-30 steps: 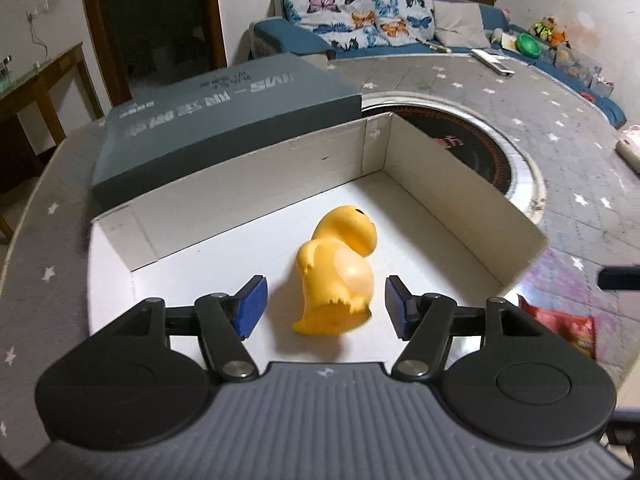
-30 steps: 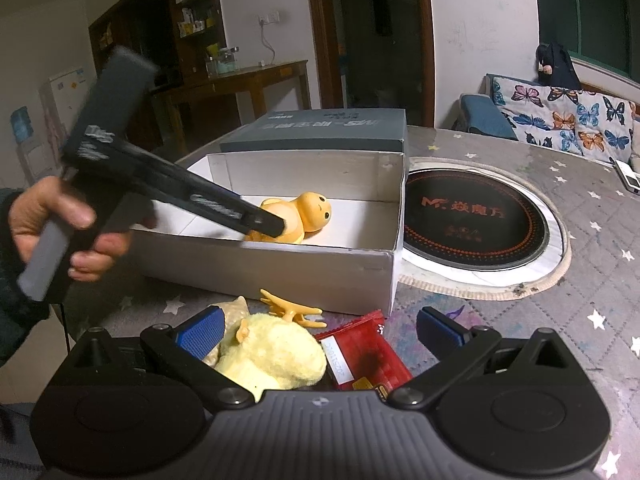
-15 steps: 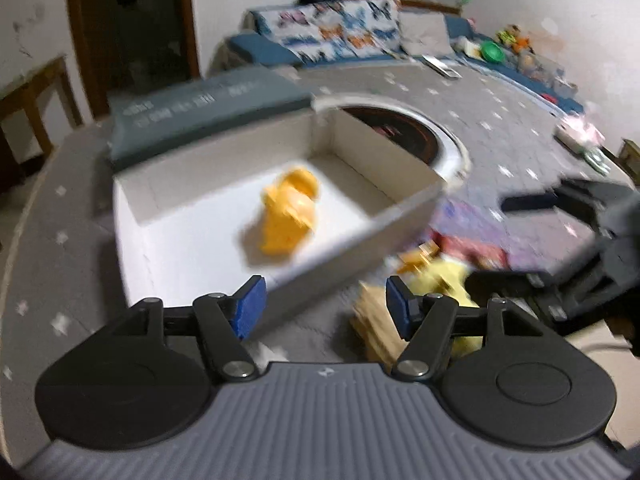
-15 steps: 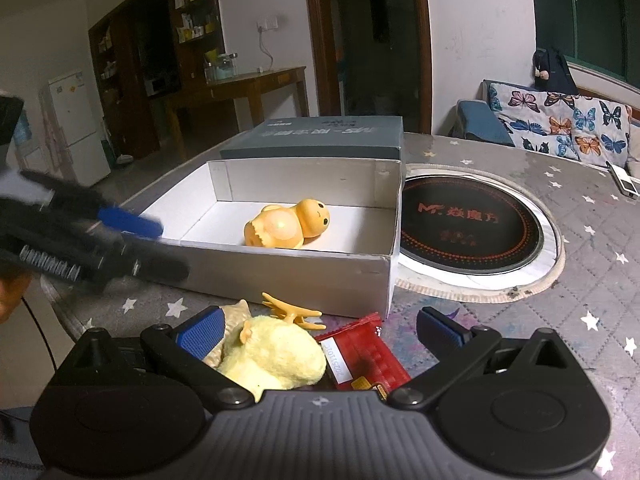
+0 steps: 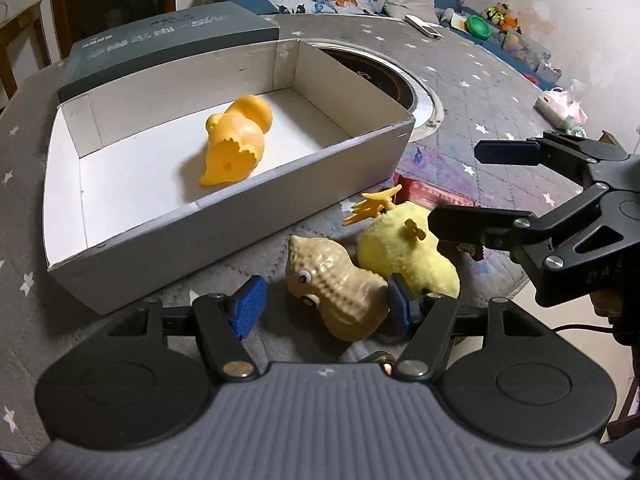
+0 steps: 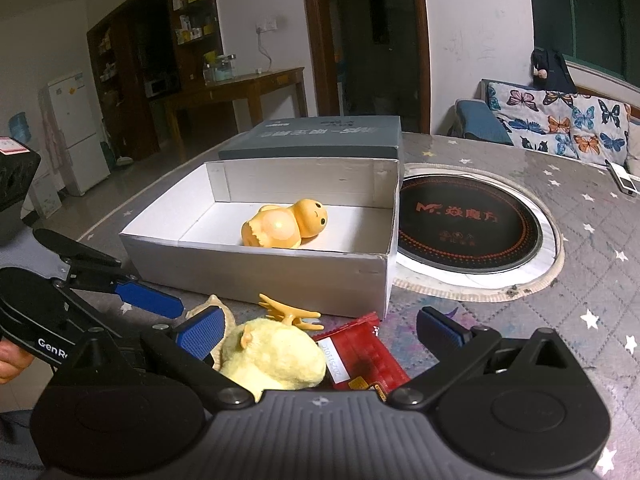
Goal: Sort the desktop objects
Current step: 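Withdraw the left tool from the box toward the remaining toys, then lower the right tool over the tan peanut toy and close on it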
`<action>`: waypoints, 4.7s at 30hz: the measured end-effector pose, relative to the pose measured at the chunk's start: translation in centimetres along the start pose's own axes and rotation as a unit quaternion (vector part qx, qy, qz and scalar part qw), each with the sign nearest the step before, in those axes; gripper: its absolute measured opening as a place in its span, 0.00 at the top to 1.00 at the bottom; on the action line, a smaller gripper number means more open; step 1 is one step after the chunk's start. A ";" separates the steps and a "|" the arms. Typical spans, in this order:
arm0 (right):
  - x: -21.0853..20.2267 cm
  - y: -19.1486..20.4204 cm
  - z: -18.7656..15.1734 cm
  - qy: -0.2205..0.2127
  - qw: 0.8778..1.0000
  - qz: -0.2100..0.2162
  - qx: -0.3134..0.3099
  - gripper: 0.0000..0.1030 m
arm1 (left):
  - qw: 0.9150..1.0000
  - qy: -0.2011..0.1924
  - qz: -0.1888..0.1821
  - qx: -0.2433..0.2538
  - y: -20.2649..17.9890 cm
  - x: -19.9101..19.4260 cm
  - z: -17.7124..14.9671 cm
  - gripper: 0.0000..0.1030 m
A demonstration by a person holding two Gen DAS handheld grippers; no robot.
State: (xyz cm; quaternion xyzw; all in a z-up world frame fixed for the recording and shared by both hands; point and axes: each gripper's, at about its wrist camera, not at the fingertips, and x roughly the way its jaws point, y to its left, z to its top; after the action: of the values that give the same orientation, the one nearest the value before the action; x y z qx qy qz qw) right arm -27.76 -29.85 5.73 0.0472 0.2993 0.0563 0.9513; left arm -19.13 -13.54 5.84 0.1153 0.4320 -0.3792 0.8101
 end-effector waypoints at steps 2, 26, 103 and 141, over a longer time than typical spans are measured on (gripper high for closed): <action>0.0 0.0 0.0 0.000 1.000 0.001 -0.001 0.00 | 1.000 -0.001 0.002 -0.004 0.3 -0.1 0.0 0.36; 1.8 7.5 1.7 0.024 0.986 0.090 -0.136 0.06 | 0.997 0.004 0.070 -0.024 5.4 -2.8 -0.7 0.37; 6.6 13.1 -0.1 0.146 0.956 0.025 -0.254 0.50 | 0.997 0.028 0.045 -0.052 7.1 -0.1 -0.6 0.36; 6.3 12.0 0.3 0.141 0.964 0.047 -0.219 0.57 | 0.998 0.020 0.047 -0.048 6.9 -0.5 -0.7 0.36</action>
State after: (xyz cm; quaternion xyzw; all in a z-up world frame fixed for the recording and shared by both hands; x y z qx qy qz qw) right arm -23.45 -17.16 3.89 -0.1572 0.4086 0.1714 0.8826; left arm -14.82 -8.22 4.83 0.1040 0.4596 -0.3176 0.8228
